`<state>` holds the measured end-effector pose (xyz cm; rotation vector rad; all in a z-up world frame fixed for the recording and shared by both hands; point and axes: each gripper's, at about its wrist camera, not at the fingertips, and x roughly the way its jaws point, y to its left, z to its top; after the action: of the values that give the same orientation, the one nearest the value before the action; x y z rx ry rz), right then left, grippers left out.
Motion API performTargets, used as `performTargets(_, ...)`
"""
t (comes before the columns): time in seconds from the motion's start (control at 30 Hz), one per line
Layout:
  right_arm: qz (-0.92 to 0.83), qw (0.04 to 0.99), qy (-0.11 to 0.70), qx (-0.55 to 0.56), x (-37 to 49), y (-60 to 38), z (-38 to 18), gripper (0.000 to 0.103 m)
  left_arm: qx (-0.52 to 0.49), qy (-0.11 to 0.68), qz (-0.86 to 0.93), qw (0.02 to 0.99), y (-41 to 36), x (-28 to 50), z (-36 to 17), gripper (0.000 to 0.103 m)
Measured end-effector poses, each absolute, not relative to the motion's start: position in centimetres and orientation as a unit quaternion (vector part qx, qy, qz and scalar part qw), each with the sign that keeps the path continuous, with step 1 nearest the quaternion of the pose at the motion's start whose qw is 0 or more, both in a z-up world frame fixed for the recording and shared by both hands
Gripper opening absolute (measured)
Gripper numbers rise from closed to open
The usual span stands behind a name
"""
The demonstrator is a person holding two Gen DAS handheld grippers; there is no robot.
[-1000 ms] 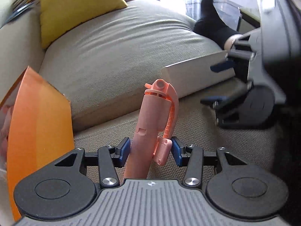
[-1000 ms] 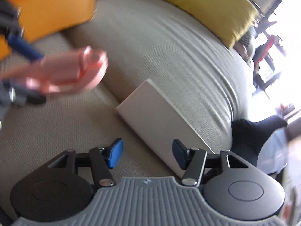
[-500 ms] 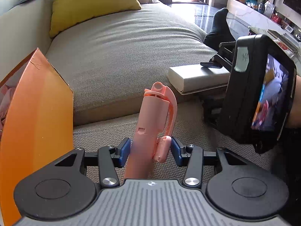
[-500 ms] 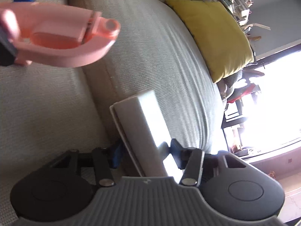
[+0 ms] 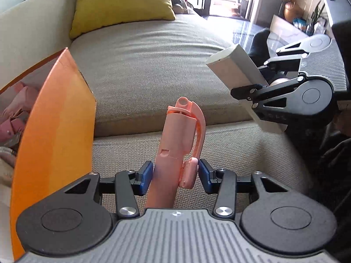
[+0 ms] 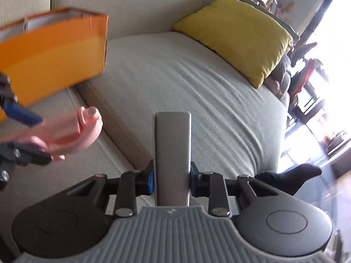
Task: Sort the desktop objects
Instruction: 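Grasp the white rectangular box with the right tool while the left tool holds the selfie stick, then carry the selfie stick and white box with both tools over the orange box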
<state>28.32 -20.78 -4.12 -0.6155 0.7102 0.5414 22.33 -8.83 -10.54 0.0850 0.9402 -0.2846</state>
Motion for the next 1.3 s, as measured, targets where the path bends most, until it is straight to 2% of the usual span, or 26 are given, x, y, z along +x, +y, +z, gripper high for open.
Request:
performTargets(0.17,0.283,0.86,0.357,-0.231,27.1,-21.6,-1.1,0.031,0.009,0.428,-0.149,0.891,-7.8,19.8,-7.7,0.052)
performTargets(0.47,0.355,0.85,0.325,-0.214,20.6,-19.7,7.3,0.031,-0.017,0.363,-0.165,0.917,-4.3,15.8,-0.3,0.052)
performTargets(0.7,0.444,0.815,0.288,-0.237,19.6,-12.3,13.2,0.031,-0.012,0.334,-0.099,0.937,1.5,14.2,4.3,0.052)
performTargets(0.9,0.52,0.78,0.265,-0.228,20.1,-3.7,16.0,0.031,0.008,0.337,-0.005,0.942,7.0,14.2,5.2,0.052)
performTargets(1.03,0.553,0.746,0.302,-0.216,21.8,2.4,15.2,0.031,0.004,0.348,0.038,0.937,9.8,13.9,5.0,0.052)
performTargets(1.3,0.585,0.631,0.43,-0.273,22.7,11.8,5.7,0.031,0.019,0.405,0.063,0.912,12.4,14.7,1.7,0.052)
